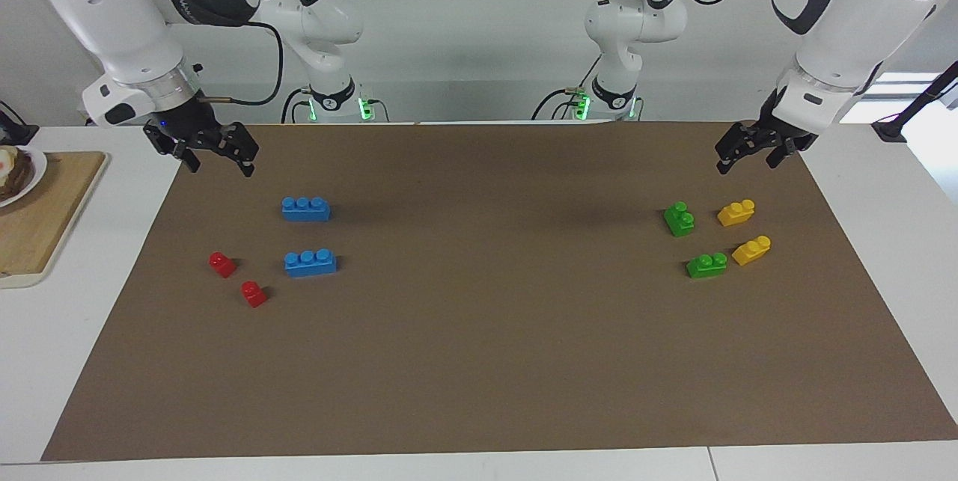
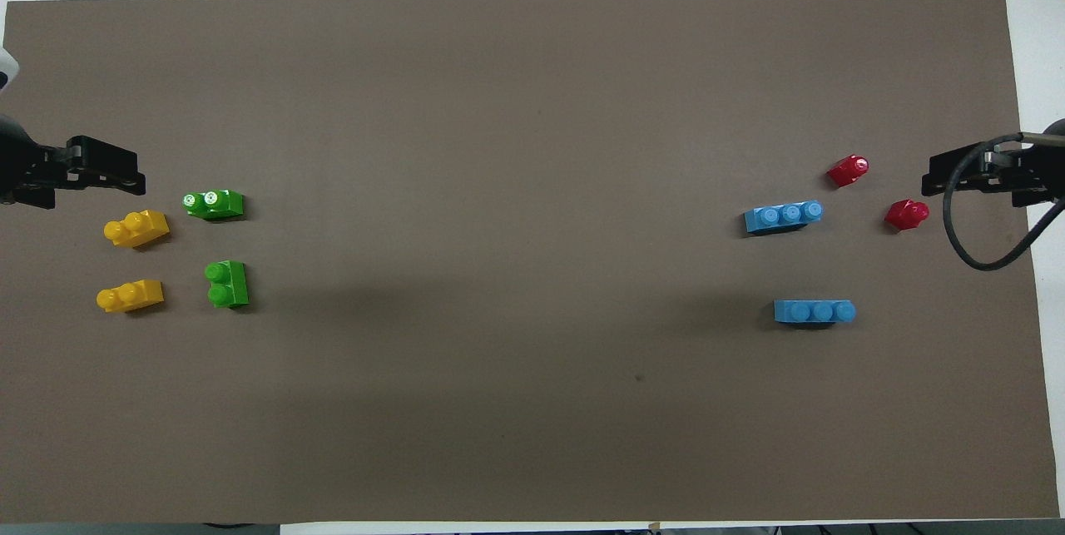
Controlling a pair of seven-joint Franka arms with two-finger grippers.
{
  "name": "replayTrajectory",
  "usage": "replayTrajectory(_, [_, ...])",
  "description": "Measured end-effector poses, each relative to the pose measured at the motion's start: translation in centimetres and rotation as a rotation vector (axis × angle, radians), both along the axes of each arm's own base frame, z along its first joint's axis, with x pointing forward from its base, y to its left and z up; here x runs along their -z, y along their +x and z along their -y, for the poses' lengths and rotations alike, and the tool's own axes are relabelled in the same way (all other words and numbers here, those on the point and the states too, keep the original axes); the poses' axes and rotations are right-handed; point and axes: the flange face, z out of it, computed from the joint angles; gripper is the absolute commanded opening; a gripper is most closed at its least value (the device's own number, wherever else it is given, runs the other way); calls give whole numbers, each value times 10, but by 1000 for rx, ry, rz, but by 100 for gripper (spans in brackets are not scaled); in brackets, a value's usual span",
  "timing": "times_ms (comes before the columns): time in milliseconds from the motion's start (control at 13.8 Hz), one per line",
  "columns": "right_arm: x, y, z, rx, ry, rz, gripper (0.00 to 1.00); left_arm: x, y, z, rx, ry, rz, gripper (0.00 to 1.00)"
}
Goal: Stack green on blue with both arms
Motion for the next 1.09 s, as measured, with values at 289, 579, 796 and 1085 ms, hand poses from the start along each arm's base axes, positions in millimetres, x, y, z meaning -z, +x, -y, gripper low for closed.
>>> replayTrajectory(289, [0,0,0,-7,0,0,100,0,0,0,-1,0,0,100])
replayTrajectory(579, [0,0,0,-17,0,0,100,0,0,-1,-2,0,0,100])
replayTrajectory(796, [0,0,0,-19,0,2,100,0,0,-1,-2,0,0,100])
replayTrajectory(1085, [0,0,2,-12,0,2,100,1,0,-1,-2,0,-4,100])
